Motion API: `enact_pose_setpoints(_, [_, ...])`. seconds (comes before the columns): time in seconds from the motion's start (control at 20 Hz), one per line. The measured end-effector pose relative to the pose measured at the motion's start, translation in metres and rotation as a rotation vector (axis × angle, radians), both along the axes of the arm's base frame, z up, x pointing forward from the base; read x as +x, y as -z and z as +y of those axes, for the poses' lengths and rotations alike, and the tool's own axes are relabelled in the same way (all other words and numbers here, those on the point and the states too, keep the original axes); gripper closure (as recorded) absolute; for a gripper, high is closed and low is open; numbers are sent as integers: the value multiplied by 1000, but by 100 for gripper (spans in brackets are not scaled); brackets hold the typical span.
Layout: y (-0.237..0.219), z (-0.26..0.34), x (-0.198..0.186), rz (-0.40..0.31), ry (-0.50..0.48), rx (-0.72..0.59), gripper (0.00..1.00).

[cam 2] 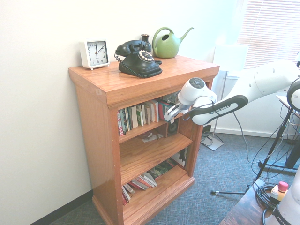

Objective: Organize the shelf

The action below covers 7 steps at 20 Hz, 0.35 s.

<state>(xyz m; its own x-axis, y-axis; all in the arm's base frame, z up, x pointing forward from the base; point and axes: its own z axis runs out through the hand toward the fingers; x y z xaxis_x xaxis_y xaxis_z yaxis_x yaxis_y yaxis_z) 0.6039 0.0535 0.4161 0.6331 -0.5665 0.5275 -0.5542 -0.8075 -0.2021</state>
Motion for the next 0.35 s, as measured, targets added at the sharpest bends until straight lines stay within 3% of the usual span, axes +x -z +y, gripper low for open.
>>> enact_pose_setpoints(0.35, [-2, 10, -50, -9, -13, -8, 0])
